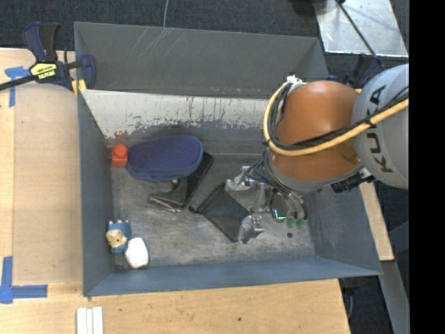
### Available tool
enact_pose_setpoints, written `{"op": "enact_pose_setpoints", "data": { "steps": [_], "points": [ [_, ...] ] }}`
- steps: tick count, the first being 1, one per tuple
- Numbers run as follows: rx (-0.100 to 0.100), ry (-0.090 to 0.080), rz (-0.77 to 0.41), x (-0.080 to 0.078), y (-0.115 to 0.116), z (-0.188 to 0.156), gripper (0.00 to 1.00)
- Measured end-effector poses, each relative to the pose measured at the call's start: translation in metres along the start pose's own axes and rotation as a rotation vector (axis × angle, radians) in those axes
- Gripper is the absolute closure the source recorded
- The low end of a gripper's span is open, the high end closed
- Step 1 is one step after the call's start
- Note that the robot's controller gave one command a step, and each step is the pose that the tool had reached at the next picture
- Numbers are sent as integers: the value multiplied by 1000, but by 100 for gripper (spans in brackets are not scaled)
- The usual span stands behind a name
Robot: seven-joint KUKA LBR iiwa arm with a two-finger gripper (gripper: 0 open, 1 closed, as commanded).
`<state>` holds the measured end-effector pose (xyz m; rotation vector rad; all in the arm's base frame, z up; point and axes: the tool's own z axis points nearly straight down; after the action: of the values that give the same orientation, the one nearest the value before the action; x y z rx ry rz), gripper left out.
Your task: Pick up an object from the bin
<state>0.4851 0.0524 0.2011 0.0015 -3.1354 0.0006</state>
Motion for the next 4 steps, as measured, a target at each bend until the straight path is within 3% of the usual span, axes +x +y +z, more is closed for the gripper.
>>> {"op": "enact_pose_setpoints", "data": {
  "steps": [1, 2, 3, 4],
  "points": [
    [-3, -13, 301, -7, -29, 128, 0],
    [-2, -13, 254, -45, -17, 99, 0],
    [-2, -5, 438, -16, -17, 101, 0],
    [-9, -13, 777, -9, -16, 126, 0]
  ]
}}
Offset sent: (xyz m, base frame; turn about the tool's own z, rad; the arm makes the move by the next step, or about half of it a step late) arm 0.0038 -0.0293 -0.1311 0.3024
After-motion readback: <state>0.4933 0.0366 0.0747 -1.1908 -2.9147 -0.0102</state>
